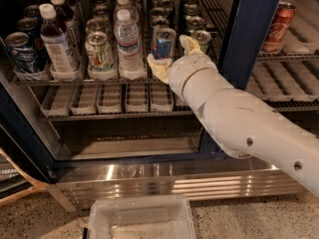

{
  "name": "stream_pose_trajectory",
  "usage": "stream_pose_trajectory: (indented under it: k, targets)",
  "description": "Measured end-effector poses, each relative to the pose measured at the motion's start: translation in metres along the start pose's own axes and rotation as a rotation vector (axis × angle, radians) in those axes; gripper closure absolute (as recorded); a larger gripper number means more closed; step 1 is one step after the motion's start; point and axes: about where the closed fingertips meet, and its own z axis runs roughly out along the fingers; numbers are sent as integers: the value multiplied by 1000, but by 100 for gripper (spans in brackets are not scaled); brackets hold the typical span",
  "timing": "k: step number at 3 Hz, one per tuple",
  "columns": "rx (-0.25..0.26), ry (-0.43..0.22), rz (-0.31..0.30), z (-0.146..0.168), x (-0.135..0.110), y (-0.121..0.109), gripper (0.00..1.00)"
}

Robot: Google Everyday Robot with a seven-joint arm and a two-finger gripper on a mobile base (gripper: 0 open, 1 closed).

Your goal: Pick redbull can from top shelf of fridge

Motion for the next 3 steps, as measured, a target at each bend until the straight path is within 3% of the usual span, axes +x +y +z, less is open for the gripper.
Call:
stream_pose_trajectory:
  k: [1, 3]
  targets:
    - [-44, 46, 1, 4, 15, 12, 38]
    - [1, 64, 5, 29, 28, -1, 39]
